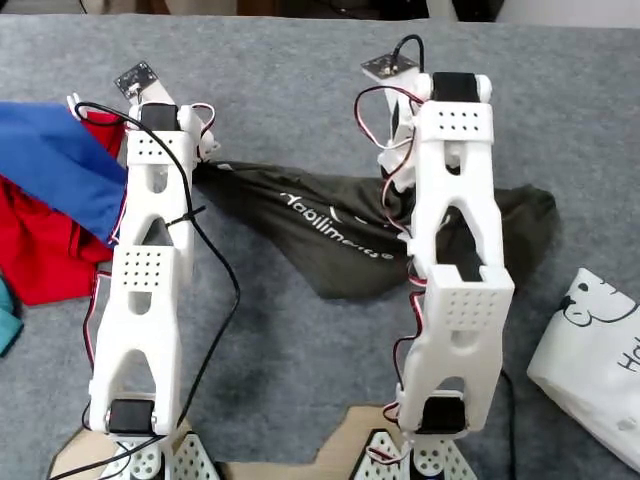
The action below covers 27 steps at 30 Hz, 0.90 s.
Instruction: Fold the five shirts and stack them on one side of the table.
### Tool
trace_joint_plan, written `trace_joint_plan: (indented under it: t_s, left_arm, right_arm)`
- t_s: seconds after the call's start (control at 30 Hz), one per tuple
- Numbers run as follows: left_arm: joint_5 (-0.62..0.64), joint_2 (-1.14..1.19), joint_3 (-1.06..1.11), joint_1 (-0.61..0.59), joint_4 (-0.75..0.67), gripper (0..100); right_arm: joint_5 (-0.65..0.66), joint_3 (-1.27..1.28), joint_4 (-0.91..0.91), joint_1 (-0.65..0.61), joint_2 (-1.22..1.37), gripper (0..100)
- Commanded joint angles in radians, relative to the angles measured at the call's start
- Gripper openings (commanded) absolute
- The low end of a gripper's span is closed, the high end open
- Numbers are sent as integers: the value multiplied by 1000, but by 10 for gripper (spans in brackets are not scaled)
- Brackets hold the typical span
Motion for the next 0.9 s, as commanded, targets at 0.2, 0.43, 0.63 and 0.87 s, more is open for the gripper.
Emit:
trace_joint_plan:
  t_s: [0.2, 0.43, 0.63, 0.87]
  left_arm:
    - [-2, -7, -49, 2, -9, 19]
    - [0, -7, -49, 3, -9, 19]
    - [0, -10, -49, 20, -8, 19]
    - [0, -16, -123, 26, 34, 19]
  right_arm:
    - [11, -12, 12, -12, -33, 92]
    - [38, -113, 14, -7, -31, 4]
    - [40, -142, 14, -7, -51, 4]
    - [94, -317, 14, -12, -145, 4]
